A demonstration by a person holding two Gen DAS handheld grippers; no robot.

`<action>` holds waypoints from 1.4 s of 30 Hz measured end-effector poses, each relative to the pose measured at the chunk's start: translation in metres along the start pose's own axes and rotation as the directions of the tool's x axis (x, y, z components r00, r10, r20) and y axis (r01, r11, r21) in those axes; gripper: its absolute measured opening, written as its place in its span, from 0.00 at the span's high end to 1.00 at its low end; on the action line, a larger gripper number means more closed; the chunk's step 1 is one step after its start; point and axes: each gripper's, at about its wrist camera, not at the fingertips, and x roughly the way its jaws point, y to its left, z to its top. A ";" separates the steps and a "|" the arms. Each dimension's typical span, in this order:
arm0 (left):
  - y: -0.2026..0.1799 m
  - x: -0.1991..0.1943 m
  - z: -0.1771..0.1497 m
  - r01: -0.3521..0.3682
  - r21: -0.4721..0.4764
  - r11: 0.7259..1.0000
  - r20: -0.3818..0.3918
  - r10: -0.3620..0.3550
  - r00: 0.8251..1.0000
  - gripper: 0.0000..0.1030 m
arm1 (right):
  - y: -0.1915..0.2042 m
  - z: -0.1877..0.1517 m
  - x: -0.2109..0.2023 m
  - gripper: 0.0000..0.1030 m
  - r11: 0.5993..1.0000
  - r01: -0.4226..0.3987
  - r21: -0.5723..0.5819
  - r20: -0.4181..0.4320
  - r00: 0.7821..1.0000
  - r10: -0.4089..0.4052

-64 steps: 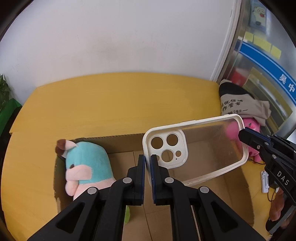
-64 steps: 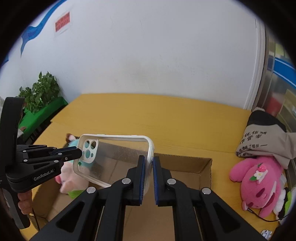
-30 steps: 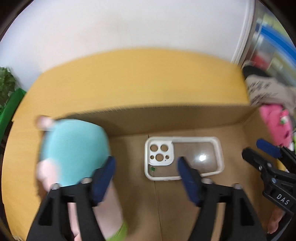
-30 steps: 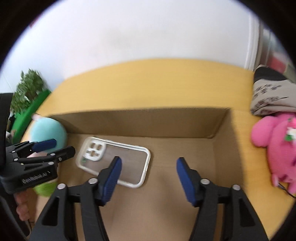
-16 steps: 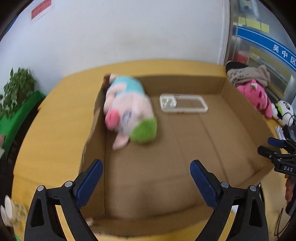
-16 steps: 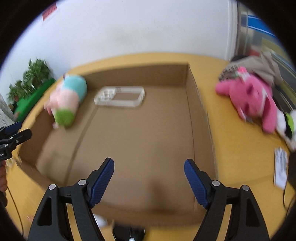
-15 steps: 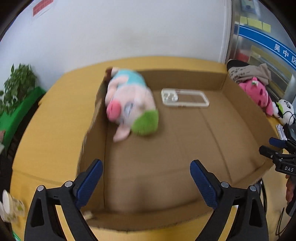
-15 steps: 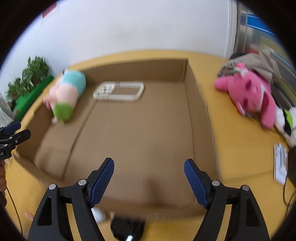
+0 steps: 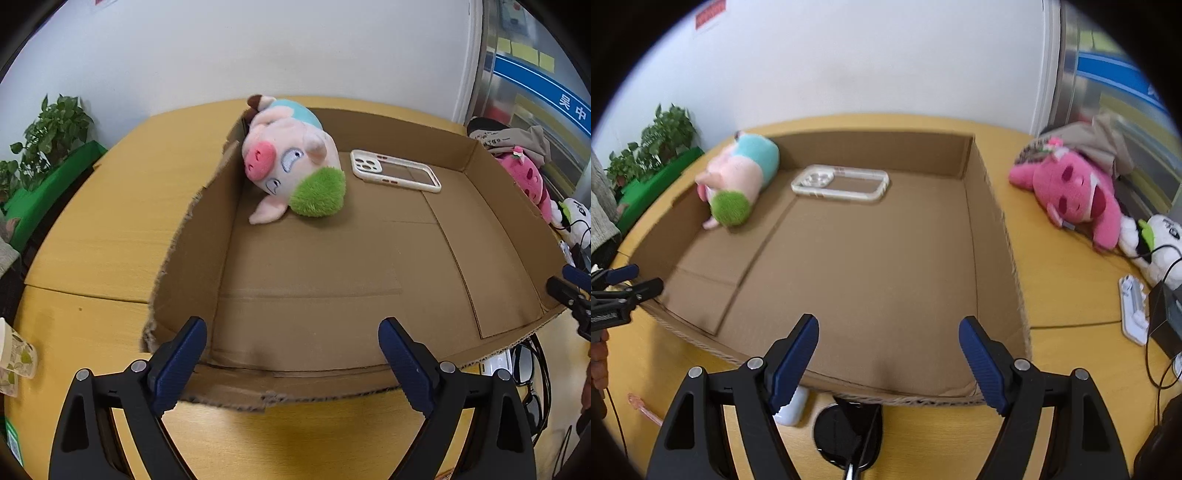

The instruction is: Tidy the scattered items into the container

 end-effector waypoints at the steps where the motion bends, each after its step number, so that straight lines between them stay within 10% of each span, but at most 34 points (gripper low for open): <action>1: 0.000 -0.004 0.001 -0.007 0.003 1.000 0.010 0.007 1.000 0.06 | 0.002 0.002 -0.004 0.24 1.000 0.001 -0.003 0.012 1.000 -0.001; 13: -0.018 -0.049 0.008 -0.049 0.061 0.997 0.145 0.040 0.989 0.04 | 0.016 0.014 -0.047 0.24 1.000 0.003 0.027 0.118 0.993 -0.006; 42: -0.055 -0.074 -0.002 -0.037 0.035 0.999 0.173 0.030 0.984 0.03 | 0.015 0.001 -0.075 0.24 1.000 -0.022 0.005 0.132 0.991 0.021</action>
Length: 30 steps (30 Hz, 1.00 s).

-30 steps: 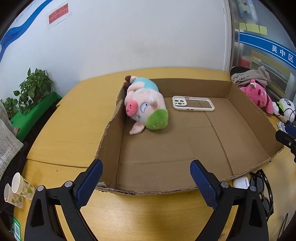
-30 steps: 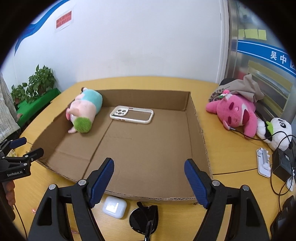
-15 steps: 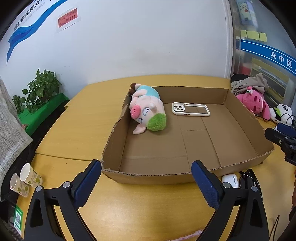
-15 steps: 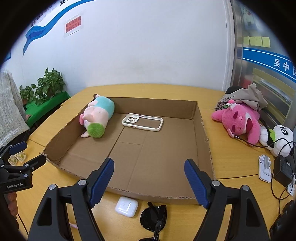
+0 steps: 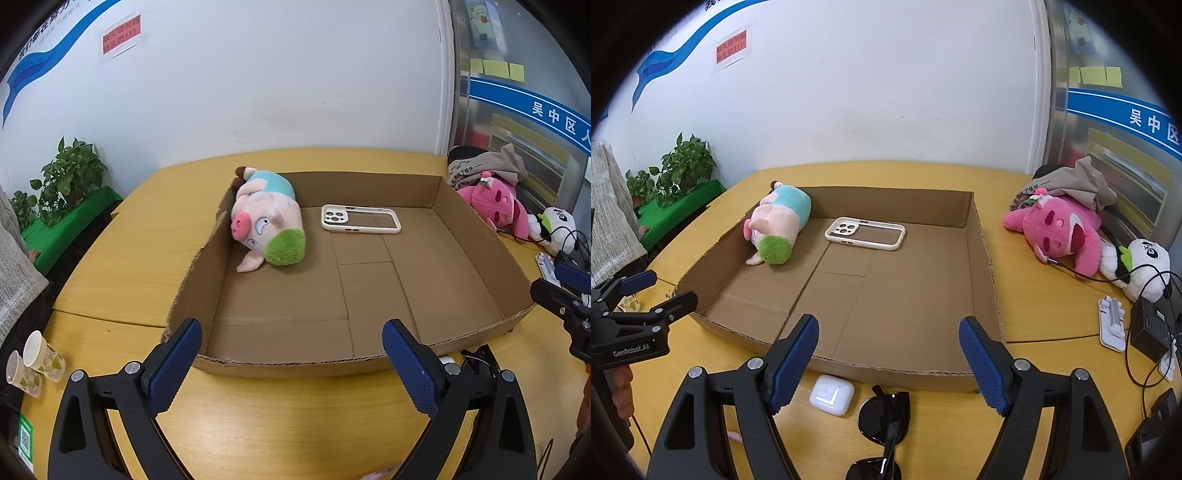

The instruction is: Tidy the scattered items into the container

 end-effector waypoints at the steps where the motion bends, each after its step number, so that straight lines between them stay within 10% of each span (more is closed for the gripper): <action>1: -0.002 0.001 0.000 0.005 0.001 1.000 0.001 -0.005 1.000 0.03 | -0.001 0.000 0.001 0.24 1.000 0.002 -0.001 -0.001 1.000 -0.002; 17: -0.026 0.013 -0.007 0.157 0.024 0.987 -0.047 -0.155 0.987 0.03 | -0.013 -0.017 0.015 0.24 1.000 0.000 0.019 -0.059 0.998 0.001; 30: -0.087 0.056 -0.041 0.517 -0.026 0.856 -0.291 -0.501 0.815 0.03 | -0.024 -0.107 0.036 0.26 0.985 -0.121 0.121 -0.311 0.938 0.154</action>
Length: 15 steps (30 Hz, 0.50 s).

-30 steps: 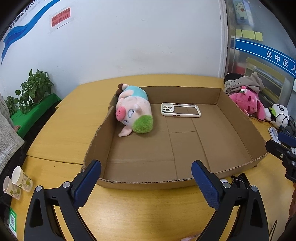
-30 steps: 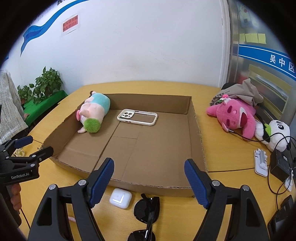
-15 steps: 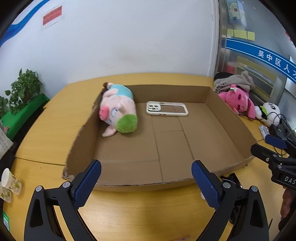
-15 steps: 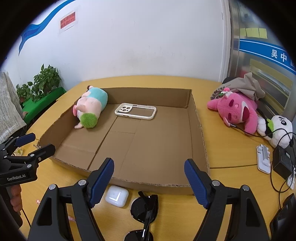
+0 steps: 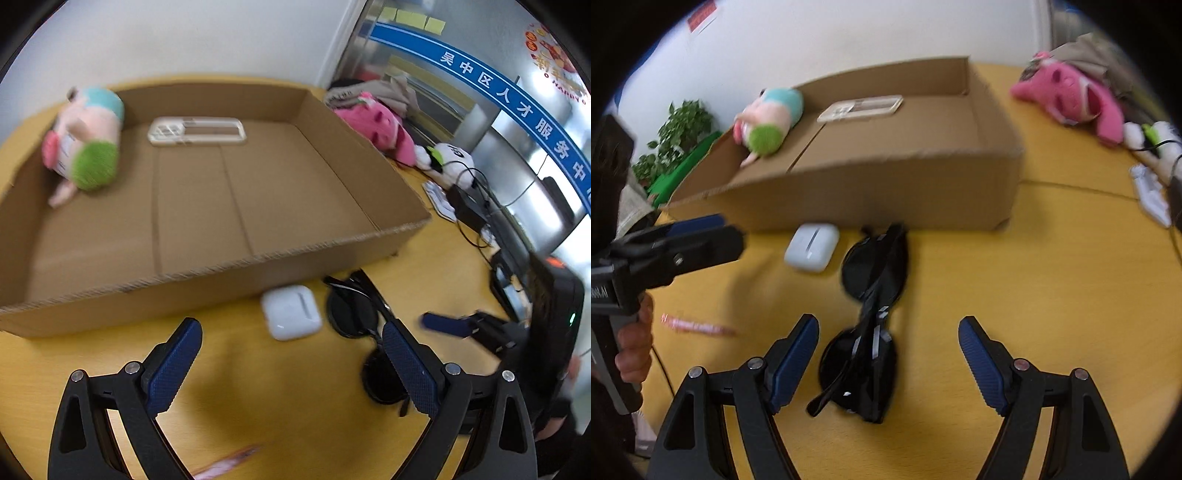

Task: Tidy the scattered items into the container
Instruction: 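Reach the right tool to the black sunglasses and close on them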

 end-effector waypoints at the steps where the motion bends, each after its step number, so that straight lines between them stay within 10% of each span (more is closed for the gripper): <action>1: 0.000 0.006 -0.001 0.025 -0.013 1.000 -0.018 -0.025 1.000 0.03 | 0.002 -0.001 0.003 0.33 1.000 -0.002 -0.006 -0.008 1.000 0.002; 4: 0.004 0.021 -0.004 0.077 -0.069 0.995 -0.062 -0.082 0.995 0.05 | 0.006 -0.002 0.013 0.65 1.000 -0.016 -0.020 -0.044 0.999 0.016; 15: -0.006 0.051 -0.010 0.239 -0.147 0.960 -0.137 -0.259 0.956 0.16 | 0.010 -0.009 0.010 0.73 0.995 -0.094 -0.028 -0.026 0.995 0.094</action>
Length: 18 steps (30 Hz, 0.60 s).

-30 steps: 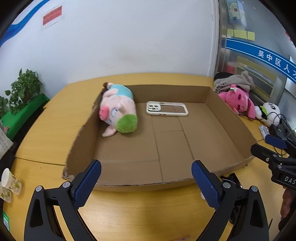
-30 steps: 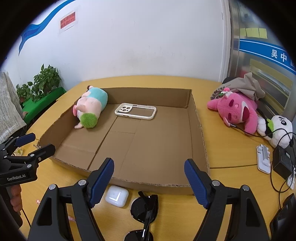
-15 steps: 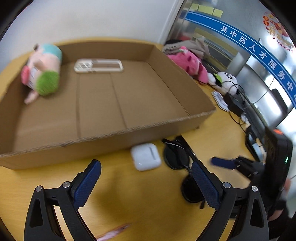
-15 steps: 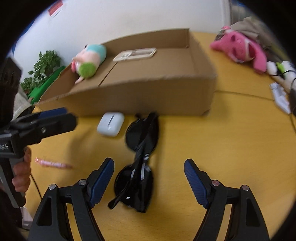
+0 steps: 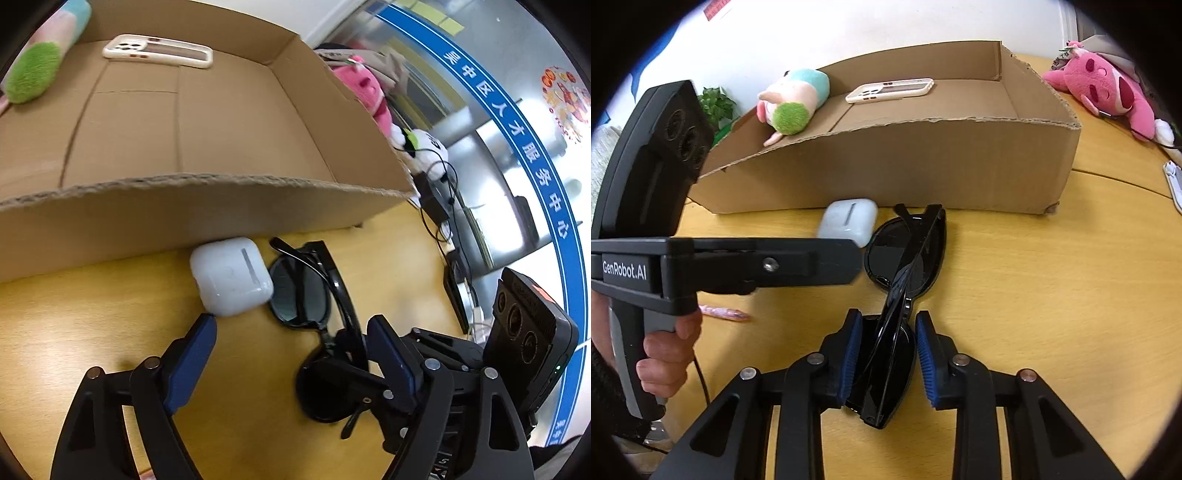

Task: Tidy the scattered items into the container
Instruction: 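Reach the right tool to the black sunglasses and close on them, then lift the sunglasses and carry them over the box with the right tool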

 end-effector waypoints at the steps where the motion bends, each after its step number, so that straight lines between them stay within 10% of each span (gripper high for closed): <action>1: -0.002 0.002 -0.001 0.014 0.004 1.000 -0.009 -0.014 1.000 0.18 | 0.001 -0.001 0.000 0.73 1.000 -0.006 0.000 0.002 1.000 0.006; 11: -0.004 0.010 -0.012 0.091 -0.020 0.996 -0.073 -0.092 0.993 0.58 | 0.030 -0.002 -0.014 0.91 0.988 -0.095 -0.118 0.057 0.993 0.102; 18: -0.003 0.000 -0.016 0.084 -0.011 0.996 -0.056 -0.084 0.995 0.62 | 0.037 -0.004 -0.013 0.91 0.985 -0.105 -0.138 0.055 0.992 0.113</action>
